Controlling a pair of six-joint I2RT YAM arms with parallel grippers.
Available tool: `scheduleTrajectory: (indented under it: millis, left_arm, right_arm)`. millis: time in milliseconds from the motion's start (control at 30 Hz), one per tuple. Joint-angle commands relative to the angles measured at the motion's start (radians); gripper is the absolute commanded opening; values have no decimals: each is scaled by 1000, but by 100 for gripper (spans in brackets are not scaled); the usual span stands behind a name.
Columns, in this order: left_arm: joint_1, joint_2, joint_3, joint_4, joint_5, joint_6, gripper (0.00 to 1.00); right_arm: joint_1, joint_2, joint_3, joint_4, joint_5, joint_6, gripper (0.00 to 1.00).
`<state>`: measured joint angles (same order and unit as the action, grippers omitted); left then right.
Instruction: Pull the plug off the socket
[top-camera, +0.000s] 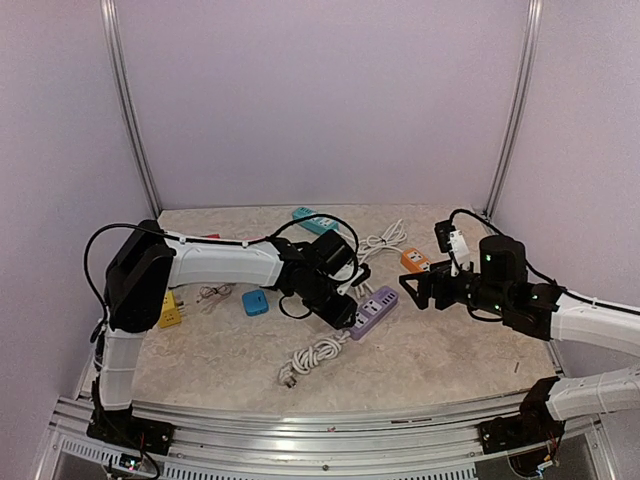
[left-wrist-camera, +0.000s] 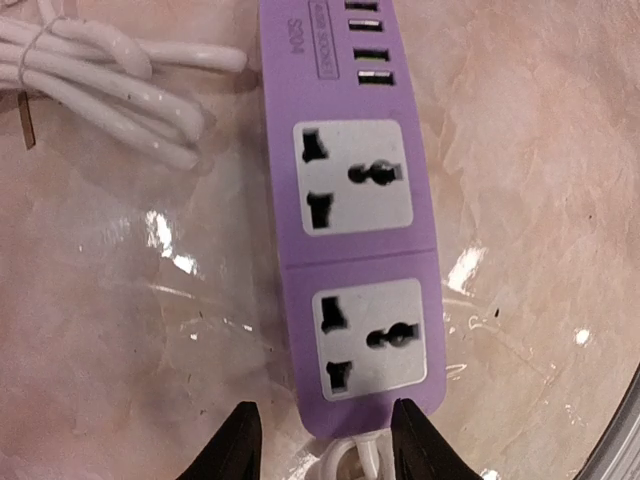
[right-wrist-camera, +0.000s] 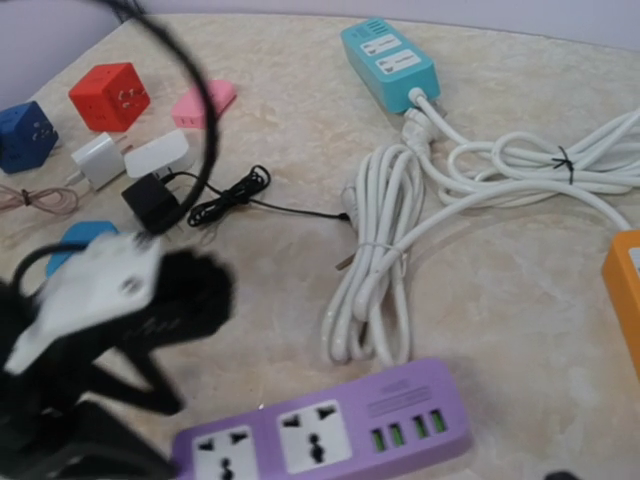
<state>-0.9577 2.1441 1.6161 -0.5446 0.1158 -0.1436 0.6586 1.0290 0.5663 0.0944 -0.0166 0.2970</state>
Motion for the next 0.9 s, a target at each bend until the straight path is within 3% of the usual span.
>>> scheduleTrajectory:
  millis: [0,233,400,567,867]
  left_arm:
    - [14,65,96,82,-3,32,45]
    - [51,40,107,173,8,12,50]
    - [74,-93,43,217,16,-8,68]
    - [143,-266,-73,245,25,-56,98]
    - [359,-618,-392,327,120,-215,99]
  right_arm:
    - [-15,-21,-16,-35,10,-2,96]
    - [-17,-12,-12,-33,6,-1,96]
    - [-17,1,2,-31,-10,0,97]
    - [-17,10,25,-33,-34,-10,100]
    - [-17,16,70,-51,-41,-30,100]
